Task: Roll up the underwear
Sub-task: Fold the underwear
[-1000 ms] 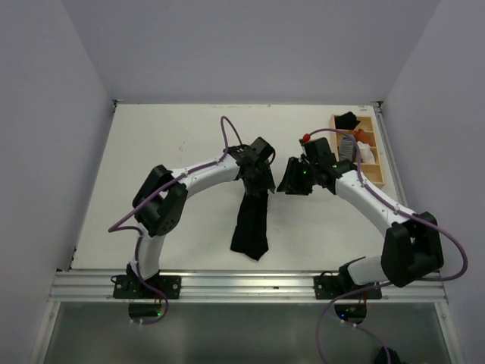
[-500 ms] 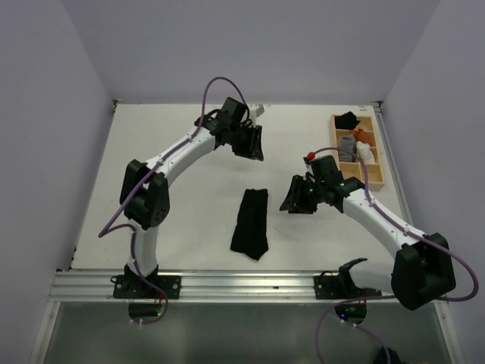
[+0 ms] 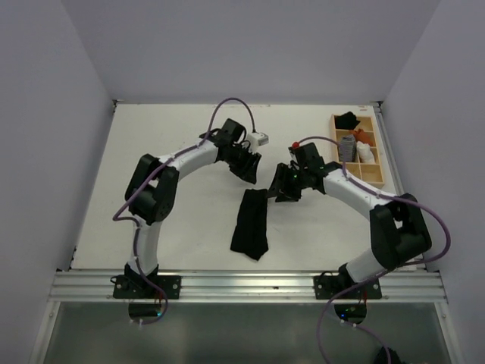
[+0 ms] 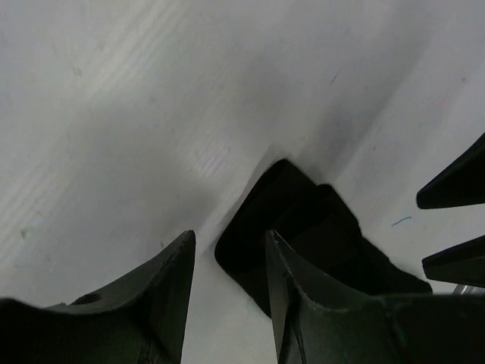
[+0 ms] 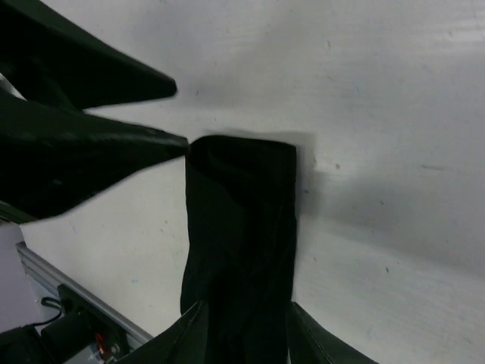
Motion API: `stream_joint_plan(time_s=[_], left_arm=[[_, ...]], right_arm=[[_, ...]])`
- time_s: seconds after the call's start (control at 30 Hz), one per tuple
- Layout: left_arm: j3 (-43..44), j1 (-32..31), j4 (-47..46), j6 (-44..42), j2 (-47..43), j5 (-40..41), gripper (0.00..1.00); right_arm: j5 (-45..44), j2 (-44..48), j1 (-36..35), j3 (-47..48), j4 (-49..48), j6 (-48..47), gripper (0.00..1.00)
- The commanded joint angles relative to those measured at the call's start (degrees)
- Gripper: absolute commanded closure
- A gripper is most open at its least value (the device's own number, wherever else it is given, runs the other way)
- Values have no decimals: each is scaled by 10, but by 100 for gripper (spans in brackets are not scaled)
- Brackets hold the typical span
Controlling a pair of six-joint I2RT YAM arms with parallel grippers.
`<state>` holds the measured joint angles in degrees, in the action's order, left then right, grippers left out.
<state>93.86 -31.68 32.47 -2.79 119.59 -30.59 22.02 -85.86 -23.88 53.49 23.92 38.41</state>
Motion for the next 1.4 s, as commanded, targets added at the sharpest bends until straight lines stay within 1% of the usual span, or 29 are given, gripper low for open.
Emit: stream_joint_plan(time_s=[0.0,0.07,0.17,0.2,0.27,0.37,0.47,0.57,0.67,0.8,1.03,1.1,1.13,1.17,1.23,1.27,1.37], left_arm=[[-82,3,-76,35,-48,66,54],[-123,2,-101,72,-72,87,53],[-174,3,-138,96,-111,126,53],[-183,2,-146,98,-118,148,52],[-191,3,-153,101,-130,162,52],[-186,4,-149,107,-132,180,51],[-185,5,-158,117,-141,179,51],[-168,7,-159,125,-145,180,51],[-150,8,-146,128,-145,187,50],[-151,16,-145,141,-146,187,50],[-184,17,-149,152,-165,193,50],[-196,17,-158,157,-171,186,50],[-199,18,-159,159,-172,183,50],[-201,18,-161,160,-172,173,50],[-213,18,-173,158,-171,159,50],[-216,18,-179,156,-169,142,50],[-214,20,-196,148,-151,105,52]], right_arm=[[-11,-40,-29,57,-34,9,51],[-24,-78,-48,89,-20,10,50],[-73,-112,-63,124,17,23,49],[-85,-117,-64,129,30,26,48],[-114,-116,-66,137,38,30,48],[-128,-120,-67,147,54,24,48],[-100,-123,-70,144,48,6,48],[-74,-122,-76,134,32,-16,45],[-73,-122,-79,125,27,-14,44],[-70,-135,-84,124,23,-14,43],[-86,-162,-91,148,58,-29,43],[-87,-164,-92,149,60,-28,46],[-92,-160,-92,150,60,-29,50],[-94,-159,-92,149,58,-33,63],[-94,-156,-92,154,56,-40,77],[-94,-153,-93,157,57,-51,86],[-95,-149,-93,168,67,-74,94]])
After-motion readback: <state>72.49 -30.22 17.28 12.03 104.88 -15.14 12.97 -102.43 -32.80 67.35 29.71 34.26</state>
